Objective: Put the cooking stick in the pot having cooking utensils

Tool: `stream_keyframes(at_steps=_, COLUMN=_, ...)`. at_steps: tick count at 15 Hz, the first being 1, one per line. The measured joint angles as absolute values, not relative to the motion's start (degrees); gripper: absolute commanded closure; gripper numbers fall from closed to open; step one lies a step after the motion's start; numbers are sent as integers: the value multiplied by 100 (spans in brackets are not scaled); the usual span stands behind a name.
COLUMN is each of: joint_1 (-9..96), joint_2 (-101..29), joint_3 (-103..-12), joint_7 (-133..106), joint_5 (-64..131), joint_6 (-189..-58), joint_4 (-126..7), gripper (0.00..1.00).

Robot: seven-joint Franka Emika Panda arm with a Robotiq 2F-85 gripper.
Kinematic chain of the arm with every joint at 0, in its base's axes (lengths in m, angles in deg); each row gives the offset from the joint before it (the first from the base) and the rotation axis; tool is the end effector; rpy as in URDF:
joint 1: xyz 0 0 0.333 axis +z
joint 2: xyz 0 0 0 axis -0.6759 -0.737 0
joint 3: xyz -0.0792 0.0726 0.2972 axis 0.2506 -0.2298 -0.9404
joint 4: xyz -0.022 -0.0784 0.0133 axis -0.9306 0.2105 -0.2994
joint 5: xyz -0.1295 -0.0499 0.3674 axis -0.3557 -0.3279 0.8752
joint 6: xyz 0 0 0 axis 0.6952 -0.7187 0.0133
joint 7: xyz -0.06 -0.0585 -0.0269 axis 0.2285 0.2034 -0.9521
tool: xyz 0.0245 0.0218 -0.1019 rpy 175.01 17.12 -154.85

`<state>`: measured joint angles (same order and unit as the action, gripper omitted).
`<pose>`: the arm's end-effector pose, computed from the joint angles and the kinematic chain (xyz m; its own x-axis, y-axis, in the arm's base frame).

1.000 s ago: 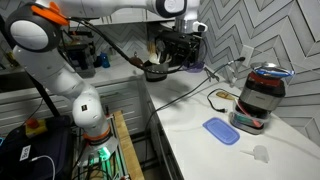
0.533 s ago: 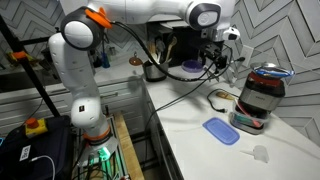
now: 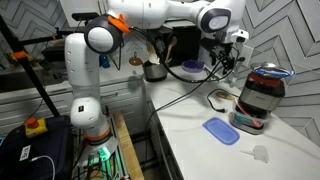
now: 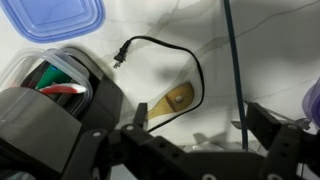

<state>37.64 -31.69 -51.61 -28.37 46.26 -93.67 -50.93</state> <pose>0.6232 -0.1414 0.5781 0.9777 -0.1158 0.1755 -0.0990 -0.9899 -0.1013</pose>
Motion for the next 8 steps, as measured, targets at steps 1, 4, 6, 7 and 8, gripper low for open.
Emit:
stream_keyframes(at_steps=1, joint_1=3754, joint_2=-3171, joint_3=-5179, joint_7=-2569, joint_5=4625, joint_6=-9360, joint_4=-5089, gripper=0)
stream_keyframes(at_steps=4, joint_1=3767, joint_2=-3251, joint_3=-5297, joint_7=-1495, joint_5=4608, joint_6=-9376, joint_4=-5090, gripper=0)
stream_keyframes(at_steps=6, joint_1=3793, joint_2=-3384, joint_3=-5367, joint_7=-794, joint_5=4608, joint_6=-9499, joint_4=-5100, gripper=0)
stream_keyframes(at_steps=7, joint_1=3794, joint_2=-3458, joint_3=-5379, joint_7=-487, joint_5=4609, joint_6=-9563, joint_4=-5101, gripper=0)
stream_keyframes(at_steps=8, joint_1=3785, joint_2=-3533, joint_3=-5374, joint_7=-200, joint_5=4610, joint_6=-9616, joint_4=-5102, gripper=0)
